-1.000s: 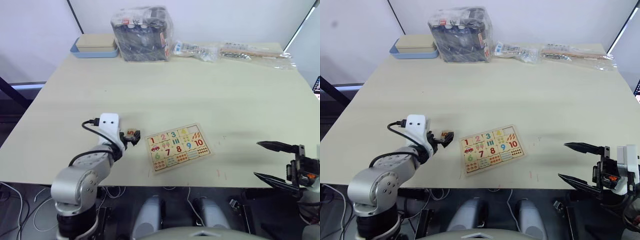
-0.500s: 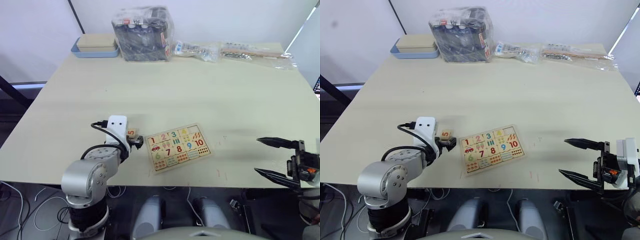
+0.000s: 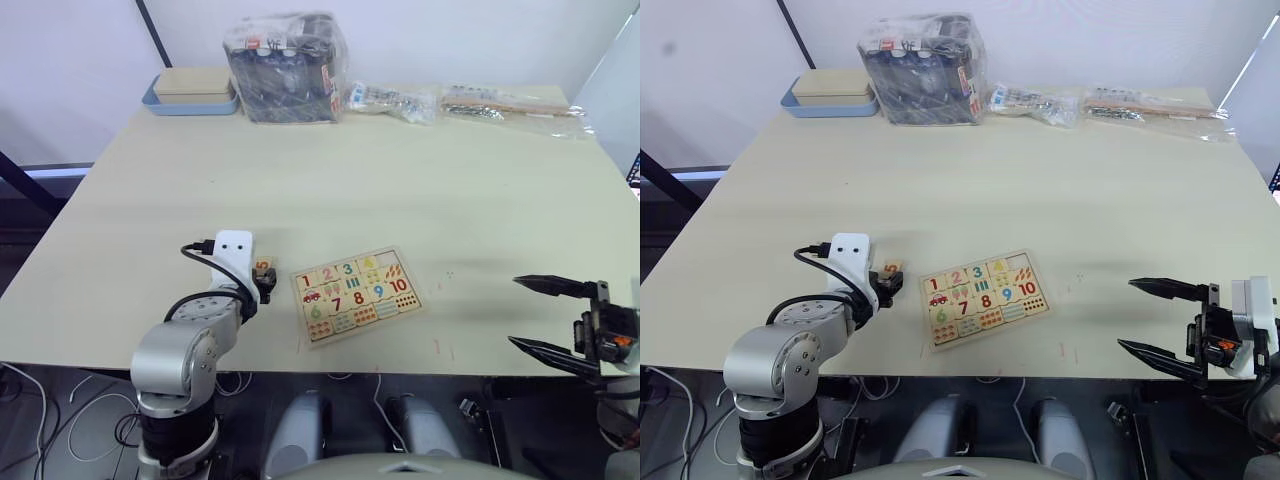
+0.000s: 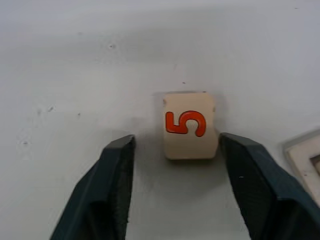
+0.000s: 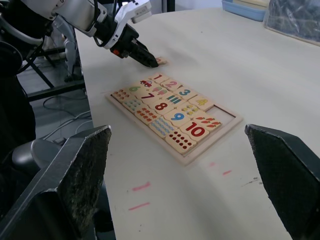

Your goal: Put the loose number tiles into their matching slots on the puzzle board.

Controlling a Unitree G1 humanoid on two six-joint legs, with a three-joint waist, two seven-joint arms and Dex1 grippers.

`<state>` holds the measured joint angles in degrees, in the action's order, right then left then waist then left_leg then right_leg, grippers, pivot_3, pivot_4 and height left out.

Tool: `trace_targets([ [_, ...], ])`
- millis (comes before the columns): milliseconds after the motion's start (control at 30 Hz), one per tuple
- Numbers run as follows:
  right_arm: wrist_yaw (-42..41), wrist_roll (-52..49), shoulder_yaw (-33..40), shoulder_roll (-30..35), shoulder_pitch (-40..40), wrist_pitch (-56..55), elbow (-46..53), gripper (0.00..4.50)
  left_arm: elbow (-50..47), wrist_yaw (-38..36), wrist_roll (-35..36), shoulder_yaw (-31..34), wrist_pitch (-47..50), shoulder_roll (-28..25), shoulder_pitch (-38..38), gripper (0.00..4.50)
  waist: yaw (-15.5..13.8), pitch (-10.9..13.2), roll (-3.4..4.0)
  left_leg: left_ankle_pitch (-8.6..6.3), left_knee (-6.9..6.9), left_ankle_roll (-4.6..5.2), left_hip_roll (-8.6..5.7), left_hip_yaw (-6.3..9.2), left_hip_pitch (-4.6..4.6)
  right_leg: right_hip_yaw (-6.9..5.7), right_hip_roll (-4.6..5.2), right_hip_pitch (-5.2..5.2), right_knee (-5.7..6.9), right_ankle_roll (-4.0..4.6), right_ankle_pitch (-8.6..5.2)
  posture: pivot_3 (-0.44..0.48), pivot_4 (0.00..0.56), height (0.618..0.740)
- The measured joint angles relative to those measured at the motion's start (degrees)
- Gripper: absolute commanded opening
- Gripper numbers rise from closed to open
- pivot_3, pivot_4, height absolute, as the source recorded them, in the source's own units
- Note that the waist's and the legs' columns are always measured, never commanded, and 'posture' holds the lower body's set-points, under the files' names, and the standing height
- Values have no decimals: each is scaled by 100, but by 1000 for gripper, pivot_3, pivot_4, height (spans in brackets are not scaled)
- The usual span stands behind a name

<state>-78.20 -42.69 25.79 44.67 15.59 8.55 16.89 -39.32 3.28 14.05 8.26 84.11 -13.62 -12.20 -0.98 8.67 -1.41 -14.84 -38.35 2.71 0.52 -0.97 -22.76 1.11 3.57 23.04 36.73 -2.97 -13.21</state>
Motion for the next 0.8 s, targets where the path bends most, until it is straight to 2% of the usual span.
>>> trace_targets([
  [167,3,0,0,0,31,0,3,4500,18,-53,-98,-40,-80,5,20,2753,1,0,0,0,0,0,0,0,0,-1,0,0,0,0,0,0,150,740],
  [233,3,0,-1,-1,34,0,4,4500,18,-72,-105,-40,-95,5,32,2195,1,0,0,0,0,0,0,0,0,-1,0,0,0,0,0,0,150,740],
  [333,3,1,-2,-7,42,-1,5,4500,18,-130,-110,-36,-145,12,65,1012,3,0,0,0,0,0,0,0,0,-1,0,0,0,0,0,0,150,740],
  [533,16,17,-23,-74,59,-5,12,4500,6,-312,-151,-27,-311,-96,190,923,5,-1,1,0,1,0,0,0,0,0,0,0,-1,0,0,0,150,740],
  [600,48,44,-54,-126,72,-6,31,4500,-22,-571,-71,19,-353,-363,273,923,15,0,1,0,3,0,1,0,0,0,0,2,0,1,-1,0,150,740],
  [800,124,64,-119,-297,33,-44,69,4500,-347,-2162,727,320,-613,-1946,147,923,-5,4,4,-1,2,-1,0,1,-6,-5,11,5,-4,2,-1,0,150,740],
])
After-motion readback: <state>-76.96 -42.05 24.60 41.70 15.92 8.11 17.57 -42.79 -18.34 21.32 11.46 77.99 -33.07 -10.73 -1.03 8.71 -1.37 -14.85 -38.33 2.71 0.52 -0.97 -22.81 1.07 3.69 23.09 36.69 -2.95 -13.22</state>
